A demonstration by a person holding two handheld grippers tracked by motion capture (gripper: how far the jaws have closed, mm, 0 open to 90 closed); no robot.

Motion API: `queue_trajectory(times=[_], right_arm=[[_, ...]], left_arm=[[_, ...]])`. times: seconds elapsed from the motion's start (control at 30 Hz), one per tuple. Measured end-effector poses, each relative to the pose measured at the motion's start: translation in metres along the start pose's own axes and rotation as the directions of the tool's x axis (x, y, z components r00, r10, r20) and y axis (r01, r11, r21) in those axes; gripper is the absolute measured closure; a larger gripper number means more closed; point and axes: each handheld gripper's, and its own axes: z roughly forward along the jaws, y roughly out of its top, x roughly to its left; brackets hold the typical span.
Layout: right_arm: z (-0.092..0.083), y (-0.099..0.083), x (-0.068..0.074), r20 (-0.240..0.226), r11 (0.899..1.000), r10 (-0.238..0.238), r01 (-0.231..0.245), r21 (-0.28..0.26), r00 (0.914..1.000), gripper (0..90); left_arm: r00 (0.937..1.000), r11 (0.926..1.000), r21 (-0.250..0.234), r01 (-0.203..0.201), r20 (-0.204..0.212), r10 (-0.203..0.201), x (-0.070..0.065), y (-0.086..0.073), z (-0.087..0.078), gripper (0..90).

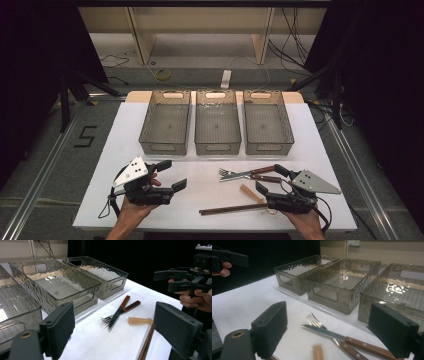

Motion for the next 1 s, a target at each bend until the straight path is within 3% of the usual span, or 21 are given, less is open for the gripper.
queue_trajectory(times=[0.3,0.47,0.77,0.83,0.9,1.0], right_arm=[[-0.002,0.001,-0.001,0.004,1.0,0.005,-0.005,-0.01,1.0,16.7],[-0.002,0.001,-0.001,0.004,1.0,0.006,-0.006,-0.016,1.0,16.7],[-0.003,0.002,-0.001,0.005,1.0,0.007,-0.007,-0.023,1.0,17.0],[-0.003,0.002,-0.001,0.006,1.0,0.006,-0.006,-0.023,1.0,17.1],[-0.003,0.002,-0.001,0.008,1.0,0.002,-0.002,-0.021,1.0,17.1],[-0.002,0.003,-0.001,0.008,1.0,0.004,-0.004,-0.018,1.0,17.0]], left_arm=[[1.0,0.9999,0.01,0.007,0.003,-0.007,0.0,0.001,0.001,17.0],[0.9999,0.9989,0.043,-0.015,-0.003,0.015,0.0,0.002,0.005,17.0],[0.9999,0.999,0.044,-0.012,-0.004,0.013,0.0,0.002,0.006,17.0],[0.9997,0.9981,0.057,-0.025,-0.004,0.025,0.0,0.004,0.006,17.0],[0.9994,0.9976,0.068,-0.015,0.031,0.013,-0.001,0.009,0.008,17.0],[0.9985,0.9916,0.123,-0.042,0.041,0.037,-0.005,0.015,0.015,17.3]])
